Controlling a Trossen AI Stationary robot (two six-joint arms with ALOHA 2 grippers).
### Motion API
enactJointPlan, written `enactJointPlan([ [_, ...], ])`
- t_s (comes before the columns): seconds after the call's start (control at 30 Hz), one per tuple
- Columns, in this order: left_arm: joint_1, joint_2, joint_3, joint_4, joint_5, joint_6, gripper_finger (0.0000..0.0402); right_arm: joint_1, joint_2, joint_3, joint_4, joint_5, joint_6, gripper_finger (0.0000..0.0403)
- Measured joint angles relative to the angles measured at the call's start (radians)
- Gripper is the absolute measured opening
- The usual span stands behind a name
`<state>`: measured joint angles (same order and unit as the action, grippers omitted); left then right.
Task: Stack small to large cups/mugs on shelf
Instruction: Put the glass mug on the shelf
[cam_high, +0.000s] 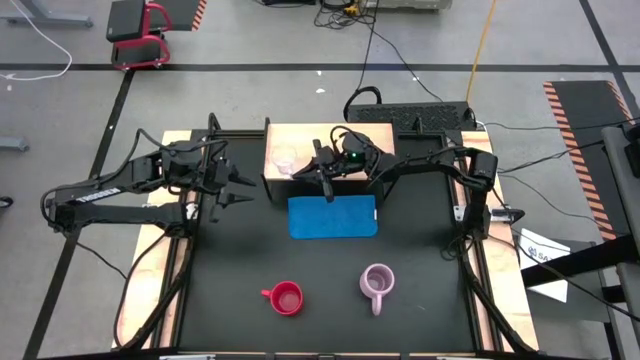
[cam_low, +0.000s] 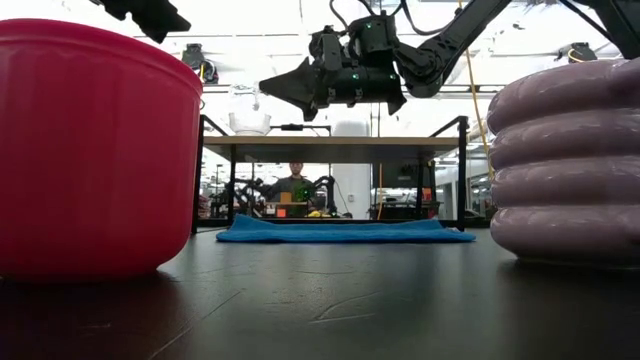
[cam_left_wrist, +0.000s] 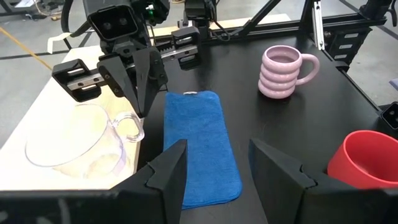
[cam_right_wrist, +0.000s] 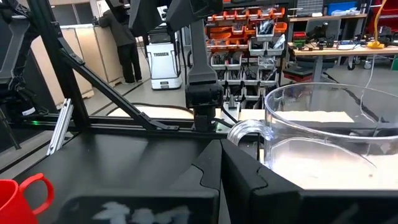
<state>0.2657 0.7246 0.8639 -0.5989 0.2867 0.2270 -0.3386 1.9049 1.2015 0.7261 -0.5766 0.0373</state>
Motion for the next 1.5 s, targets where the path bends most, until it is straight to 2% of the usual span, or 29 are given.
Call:
enactJointPlan([
  [1.5, 0.0, 0.0, 0.0, 0.006, 0.0, -0.019, 0.0172, 0.004, 0.007, 0.035, -0.05, -0.008, 0.014, 0.0],
])
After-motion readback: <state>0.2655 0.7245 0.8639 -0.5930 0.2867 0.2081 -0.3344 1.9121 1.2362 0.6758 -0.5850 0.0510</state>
